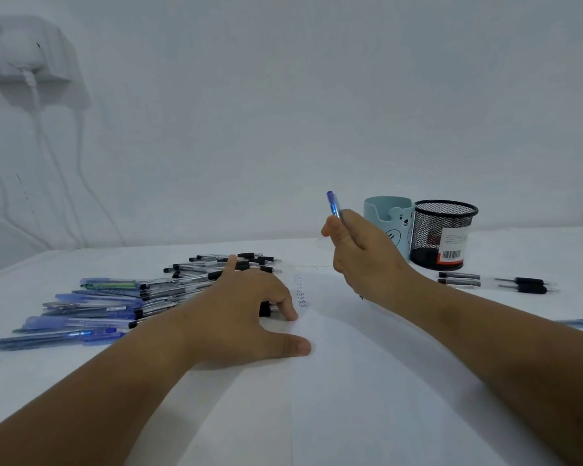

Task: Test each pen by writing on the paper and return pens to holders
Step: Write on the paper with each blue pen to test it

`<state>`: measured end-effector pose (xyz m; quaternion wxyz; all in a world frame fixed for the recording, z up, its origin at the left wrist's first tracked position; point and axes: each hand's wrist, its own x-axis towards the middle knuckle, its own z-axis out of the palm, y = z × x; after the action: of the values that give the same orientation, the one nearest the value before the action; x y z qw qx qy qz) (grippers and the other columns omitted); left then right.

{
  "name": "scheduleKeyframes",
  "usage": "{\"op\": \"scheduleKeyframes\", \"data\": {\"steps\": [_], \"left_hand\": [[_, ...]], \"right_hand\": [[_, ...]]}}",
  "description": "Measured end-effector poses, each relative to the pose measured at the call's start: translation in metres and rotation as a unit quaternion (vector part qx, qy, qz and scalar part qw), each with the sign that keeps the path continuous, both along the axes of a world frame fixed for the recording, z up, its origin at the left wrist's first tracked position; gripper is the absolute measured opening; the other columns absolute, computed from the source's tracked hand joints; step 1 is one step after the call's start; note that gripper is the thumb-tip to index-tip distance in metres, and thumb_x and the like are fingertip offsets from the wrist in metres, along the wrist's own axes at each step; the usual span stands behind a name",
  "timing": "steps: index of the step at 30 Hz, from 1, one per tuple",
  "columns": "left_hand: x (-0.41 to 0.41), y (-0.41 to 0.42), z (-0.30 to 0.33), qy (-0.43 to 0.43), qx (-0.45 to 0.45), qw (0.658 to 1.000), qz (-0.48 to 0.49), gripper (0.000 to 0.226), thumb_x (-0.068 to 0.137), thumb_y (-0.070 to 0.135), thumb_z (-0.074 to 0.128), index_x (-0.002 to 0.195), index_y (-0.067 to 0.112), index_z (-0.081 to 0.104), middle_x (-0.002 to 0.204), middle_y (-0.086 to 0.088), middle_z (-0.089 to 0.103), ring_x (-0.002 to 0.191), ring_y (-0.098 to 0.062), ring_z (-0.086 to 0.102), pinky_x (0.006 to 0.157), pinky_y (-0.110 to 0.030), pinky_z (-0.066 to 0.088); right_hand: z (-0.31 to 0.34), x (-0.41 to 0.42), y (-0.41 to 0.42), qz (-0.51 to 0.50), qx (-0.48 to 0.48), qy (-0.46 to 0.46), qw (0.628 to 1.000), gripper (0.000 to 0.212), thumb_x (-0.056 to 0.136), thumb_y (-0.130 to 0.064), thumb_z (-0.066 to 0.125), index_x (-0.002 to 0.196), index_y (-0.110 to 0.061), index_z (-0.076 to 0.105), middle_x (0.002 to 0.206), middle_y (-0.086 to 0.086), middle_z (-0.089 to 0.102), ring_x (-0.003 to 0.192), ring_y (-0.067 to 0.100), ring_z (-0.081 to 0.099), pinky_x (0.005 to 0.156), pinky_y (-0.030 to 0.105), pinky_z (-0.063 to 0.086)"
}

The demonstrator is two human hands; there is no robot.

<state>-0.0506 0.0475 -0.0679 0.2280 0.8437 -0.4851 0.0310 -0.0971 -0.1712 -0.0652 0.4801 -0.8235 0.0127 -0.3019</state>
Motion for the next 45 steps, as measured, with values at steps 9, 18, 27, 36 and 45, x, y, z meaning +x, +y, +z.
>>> {"op": "scheduleKeyframes", "data": {"steps": [9,18,27,36,45], "left_hand": [[-0.002,0.0,-0.001,-0.018,0.0,1.0,0.014,0.039,0.072,0.068,0.073,0.091,0.035,0.067,0.108,0.024,0.062,0.117,0.009,0.05,0.121,-0.035,-0.017],[-0.01,-0.015,-0.005,-0.101,0.023,0.993,0.055,0.065,0.066,0.092,0.033,0.092,0.038,0.058,0.096,0.022,0.058,0.101,0.008,0.049,0.123,-0.038,-0.006],[-0.017,-0.021,-0.016,-0.093,-0.069,0.993,-0.036,0.013,0.091,0.047,0.063,0.103,0.045,0.06,0.118,0.034,0.052,0.12,0.011,0.043,0.102,-0.018,0.038],[-0.024,-0.029,-0.015,-0.098,-0.034,0.99,-0.095,0.03,0.087,0.07,0.052,0.1,0.047,0.065,0.114,0.03,0.061,0.111,0.008,0.057,0.095,-0.013,0.038],[-0.03,-0.03,-0.014,-0.084,-0.027,0.992,-0.087,0.035,0.086,0.072,0.048,0.1,0.046,0.066,0.113,0.03,0.06,0.112,0.008,0.056,0.093,-0.008,0.036]], "right_hand": [[0.001,-0.009,0.002,-0.012,-0.117,-0.02,0.993,0.034,0.104,-0.041,0.046,0.087,-0.017,0.062,0.05,-0.011,0.042,0.052,0.013,0.036,0.056,0.032,0.034],[0.062,-0.031,-0.031,-0.039,-0.251,0.107,0.961,0.018,0.097,-0.03,0.065,0.111,-0.022,0.072,0.072,-0.007,0.056,0.059,0.004,0.048,0.054,0.011,0.034],[0.061,-0.11,-0.115,-0.076,-0.321,0.252,0.91,0.01,0.085,-0.025,0.079,0.084,-0.035,0.077,0.085,-0.008,0.073,0.078,0.01,0.067,0.072,0.026,0.054],[0.04,-0.159,-0.147,-0.081,-0.354,0.356,0.861,0.029,0.085,-0.019,0.072,0.076,-0.046,0.071,0.082,-0.019,0.073,0.08,0.001,0.064,0.075,0.017,0.046],[0.045,-0.157,-0.131,-0.08,-0.356,0.334,0.869,0.014,0.091,-0.023,0.069,0.094,-0.034,0.076,0.089,-0.021,0.071,0.083,-0.001,0.065,0.079,0.017,0.05]]}}
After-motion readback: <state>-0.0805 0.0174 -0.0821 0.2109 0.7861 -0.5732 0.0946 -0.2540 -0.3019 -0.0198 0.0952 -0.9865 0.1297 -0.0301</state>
